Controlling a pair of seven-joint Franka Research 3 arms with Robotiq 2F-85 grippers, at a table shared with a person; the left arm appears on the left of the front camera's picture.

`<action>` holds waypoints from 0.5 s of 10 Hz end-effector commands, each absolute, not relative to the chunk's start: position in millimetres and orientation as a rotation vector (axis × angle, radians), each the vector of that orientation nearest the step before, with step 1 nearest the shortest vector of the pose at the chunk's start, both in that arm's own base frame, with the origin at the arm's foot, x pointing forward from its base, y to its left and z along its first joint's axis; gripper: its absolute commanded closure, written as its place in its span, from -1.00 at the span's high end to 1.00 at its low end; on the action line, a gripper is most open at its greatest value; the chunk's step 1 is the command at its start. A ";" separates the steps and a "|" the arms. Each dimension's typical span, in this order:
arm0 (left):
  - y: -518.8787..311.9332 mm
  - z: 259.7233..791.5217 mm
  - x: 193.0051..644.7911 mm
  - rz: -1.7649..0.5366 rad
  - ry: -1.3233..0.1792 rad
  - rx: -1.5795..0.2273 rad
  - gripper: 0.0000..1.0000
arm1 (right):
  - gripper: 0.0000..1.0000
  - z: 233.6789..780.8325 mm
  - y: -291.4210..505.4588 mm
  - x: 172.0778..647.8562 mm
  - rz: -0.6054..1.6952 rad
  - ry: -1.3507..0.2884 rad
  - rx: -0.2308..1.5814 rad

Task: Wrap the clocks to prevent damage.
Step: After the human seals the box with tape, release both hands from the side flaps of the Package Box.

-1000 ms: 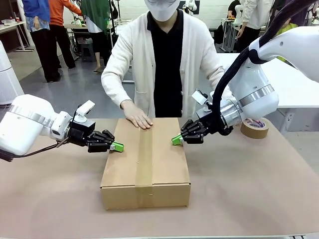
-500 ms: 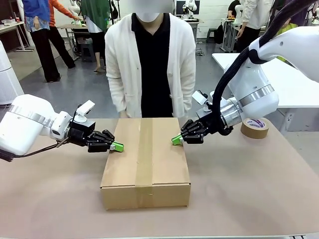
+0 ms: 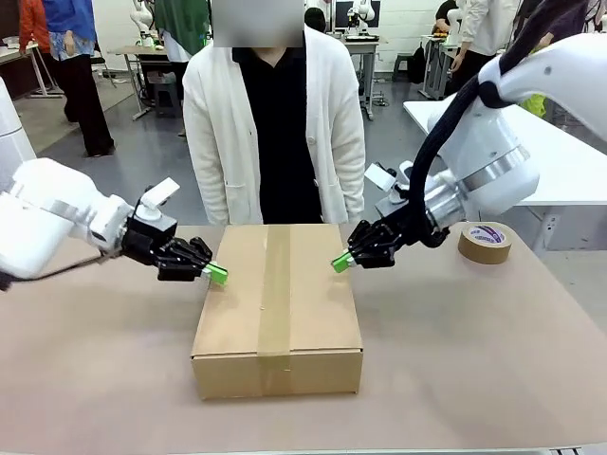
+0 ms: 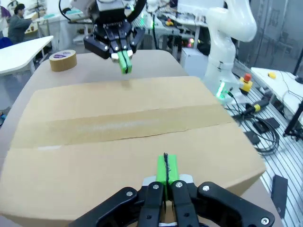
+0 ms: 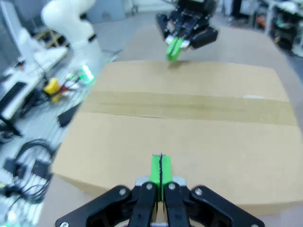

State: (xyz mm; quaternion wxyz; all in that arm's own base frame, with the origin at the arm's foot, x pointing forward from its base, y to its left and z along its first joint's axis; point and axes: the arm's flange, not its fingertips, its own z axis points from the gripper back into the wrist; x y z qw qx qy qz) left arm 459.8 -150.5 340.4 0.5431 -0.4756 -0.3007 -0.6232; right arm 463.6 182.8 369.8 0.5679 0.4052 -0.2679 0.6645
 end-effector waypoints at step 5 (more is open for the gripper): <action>-92.6 533.8 423.0 -1.547 -0.650 -0.710 -0.99 | -0.98 561.6 111.6 423.7 1.462 -0.513 0.713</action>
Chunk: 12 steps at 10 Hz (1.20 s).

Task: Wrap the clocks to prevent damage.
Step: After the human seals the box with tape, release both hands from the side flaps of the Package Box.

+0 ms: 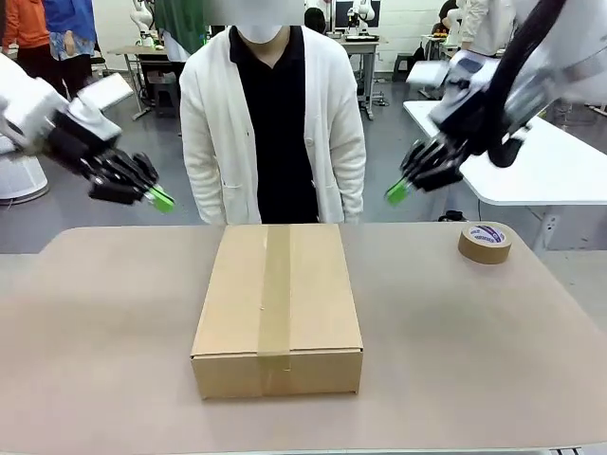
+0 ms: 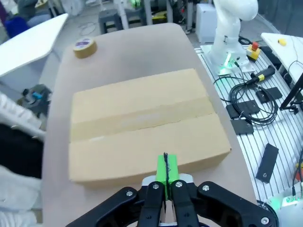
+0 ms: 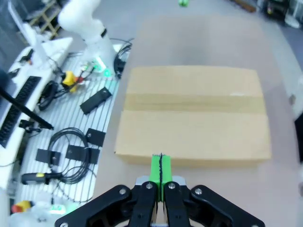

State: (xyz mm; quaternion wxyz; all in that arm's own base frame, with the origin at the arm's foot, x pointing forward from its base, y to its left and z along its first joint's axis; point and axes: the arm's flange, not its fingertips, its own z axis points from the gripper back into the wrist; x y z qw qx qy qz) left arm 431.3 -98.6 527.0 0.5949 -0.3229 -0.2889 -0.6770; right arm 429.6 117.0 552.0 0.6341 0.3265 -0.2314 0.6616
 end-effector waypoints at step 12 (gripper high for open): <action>-62.1 572.0 403.7 -1.497 -0.722 -0.629 -0.99 | -0.98 606.8 86.4 405.9 1.418 -0.602 0.642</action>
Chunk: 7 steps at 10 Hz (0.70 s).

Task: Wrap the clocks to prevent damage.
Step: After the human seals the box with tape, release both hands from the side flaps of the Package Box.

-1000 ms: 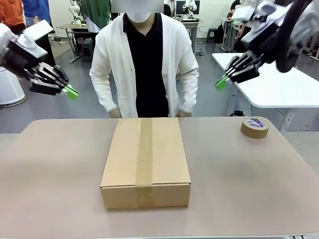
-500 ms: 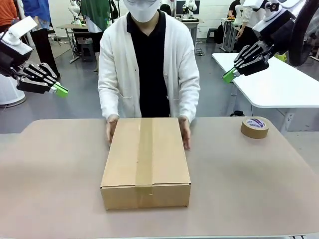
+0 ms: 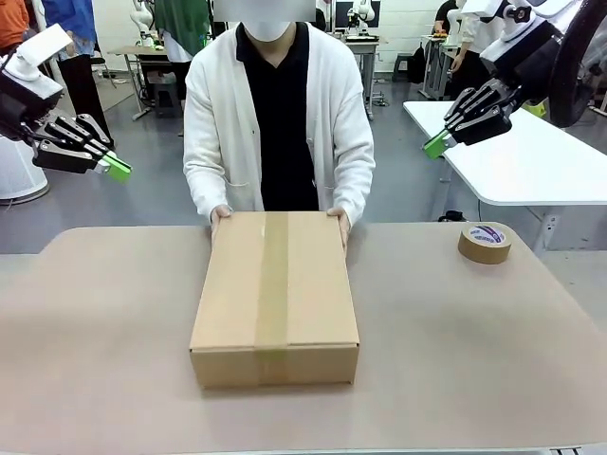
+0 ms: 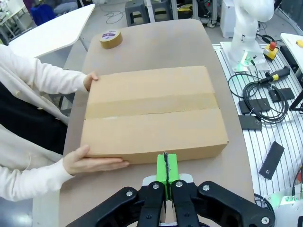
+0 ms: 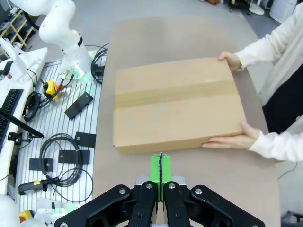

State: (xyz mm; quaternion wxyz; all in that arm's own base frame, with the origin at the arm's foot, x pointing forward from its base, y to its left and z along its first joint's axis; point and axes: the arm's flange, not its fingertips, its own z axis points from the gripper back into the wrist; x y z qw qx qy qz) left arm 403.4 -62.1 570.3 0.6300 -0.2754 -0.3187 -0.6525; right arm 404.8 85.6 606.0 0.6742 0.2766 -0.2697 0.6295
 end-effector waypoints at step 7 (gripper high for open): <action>-62.1 572.0 403.7 -1.497 -0.722 -0.629 -0.99 | -0.98 606.8 86.4 405.9 1.418 -0.602 0.642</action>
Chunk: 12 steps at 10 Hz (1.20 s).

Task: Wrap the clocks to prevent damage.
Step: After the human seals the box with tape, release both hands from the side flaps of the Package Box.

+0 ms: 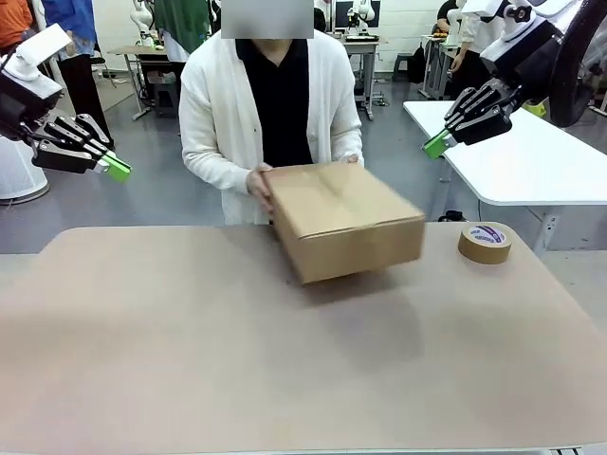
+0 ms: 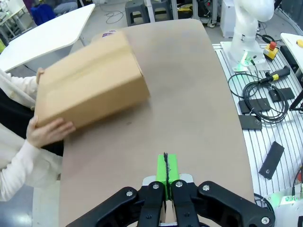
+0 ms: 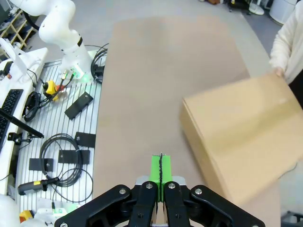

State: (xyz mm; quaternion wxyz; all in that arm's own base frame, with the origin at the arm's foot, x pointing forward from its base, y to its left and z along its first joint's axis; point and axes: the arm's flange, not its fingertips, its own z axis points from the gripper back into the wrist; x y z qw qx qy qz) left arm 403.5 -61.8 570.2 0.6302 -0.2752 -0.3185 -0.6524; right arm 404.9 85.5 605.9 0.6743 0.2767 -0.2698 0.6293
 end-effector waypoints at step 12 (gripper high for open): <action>-61.0 587.4 397.0 -1.501 -0.662 -0.681 1.00 | 1.00 595.1 88.1 397.2 1.444 -0.560 0.657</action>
